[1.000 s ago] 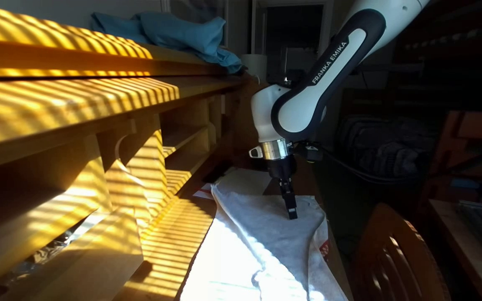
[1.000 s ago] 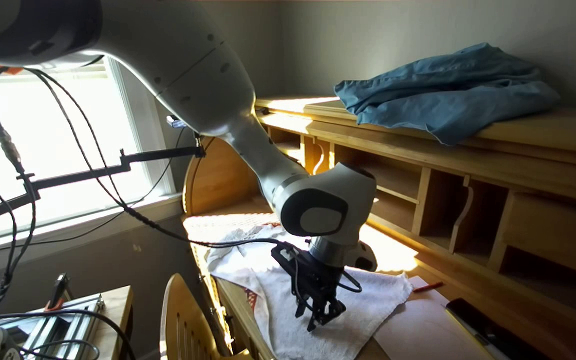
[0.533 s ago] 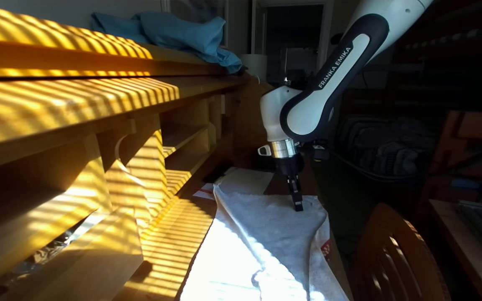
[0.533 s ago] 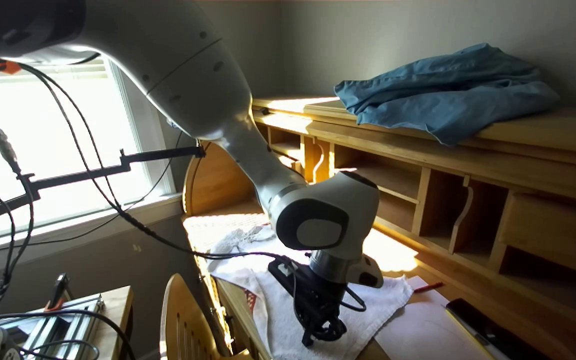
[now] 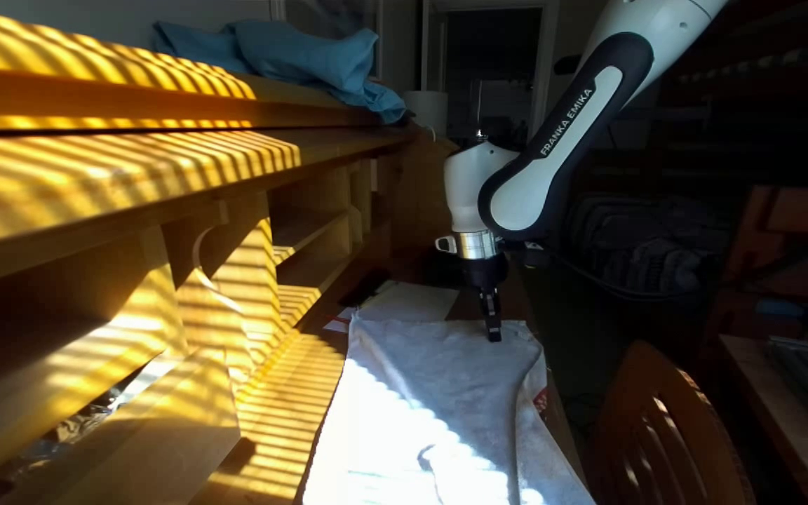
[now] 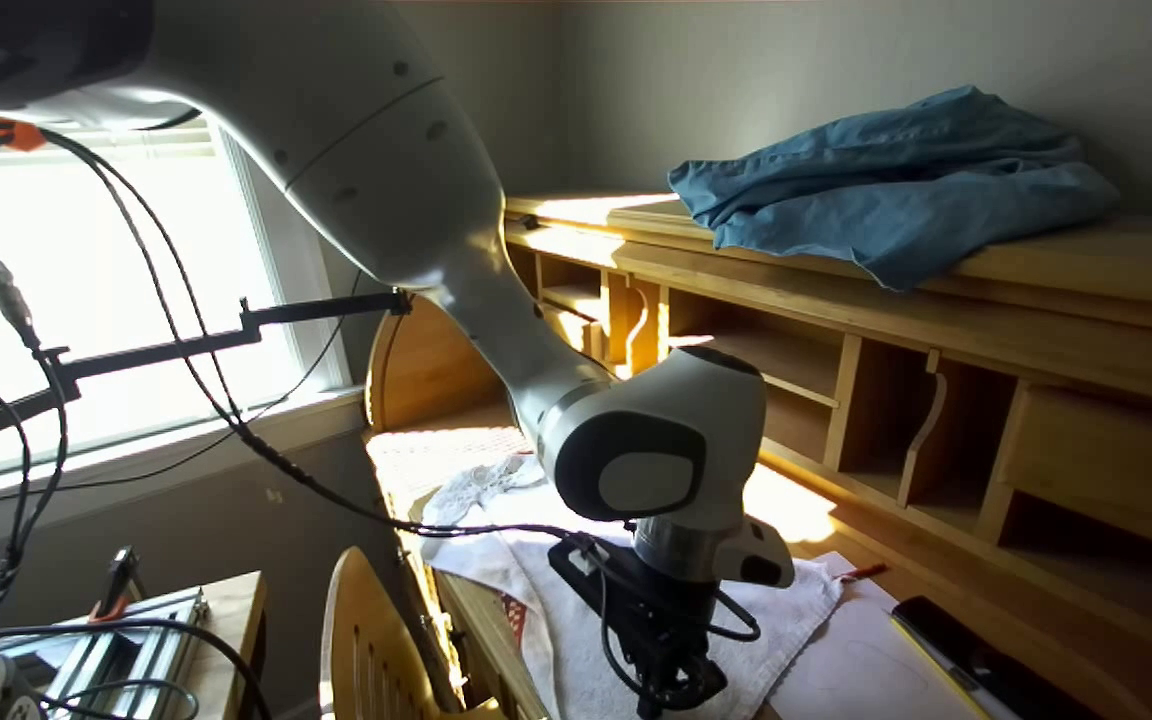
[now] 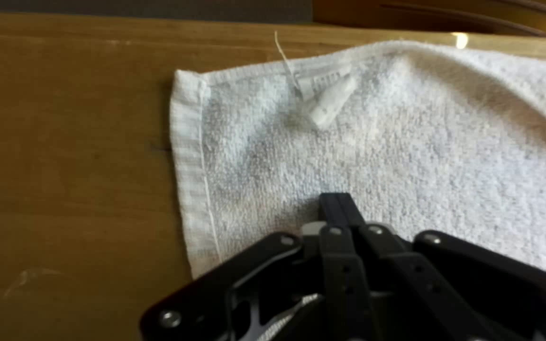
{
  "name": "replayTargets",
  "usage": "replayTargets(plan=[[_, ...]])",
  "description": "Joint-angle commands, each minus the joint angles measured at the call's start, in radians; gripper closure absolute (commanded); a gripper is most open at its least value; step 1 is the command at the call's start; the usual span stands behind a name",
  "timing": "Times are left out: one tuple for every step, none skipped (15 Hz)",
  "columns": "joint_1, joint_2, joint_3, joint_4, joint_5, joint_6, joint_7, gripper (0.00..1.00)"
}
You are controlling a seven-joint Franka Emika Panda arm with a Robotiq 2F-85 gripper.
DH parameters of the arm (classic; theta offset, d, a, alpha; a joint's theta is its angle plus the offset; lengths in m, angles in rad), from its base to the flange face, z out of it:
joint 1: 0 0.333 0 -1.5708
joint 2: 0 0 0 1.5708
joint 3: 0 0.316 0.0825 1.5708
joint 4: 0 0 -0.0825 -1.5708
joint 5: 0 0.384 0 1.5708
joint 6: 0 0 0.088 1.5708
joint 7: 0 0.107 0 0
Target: Unfold the white and red towel and lay it out.
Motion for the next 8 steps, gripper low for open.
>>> replayTargets(plan=[[0.003, -0.004, -0.018, -0.028, -0.039, 0.013, 0.058, 1.0], [0.0, -0.002, -0.02, -0.029, -0.036, 0.01, 0.063, 1.0], [0.001, -0.002, -0.024, -0.03, -0.038, 0.01, 0.07, 1.0], [0.002, -0.002, -0.029, -0.031, -0.04, 0.01, 0.08, 1.0], [0.003, -0.003, -0.034, -0.032, -0.042, 0.01, 0.089, 1.0], [0.003, -0.003, -0.038, -0.033, -0.043, 0.008, 0.097, 1.0], [0.003, -0.003, -0.042, -0.033, -0.045, 0.007, 0.104, 1.0], [0.003, -0.002, -0.046, -0.034, -0.045, 0.006, 0.111, 1.0]])
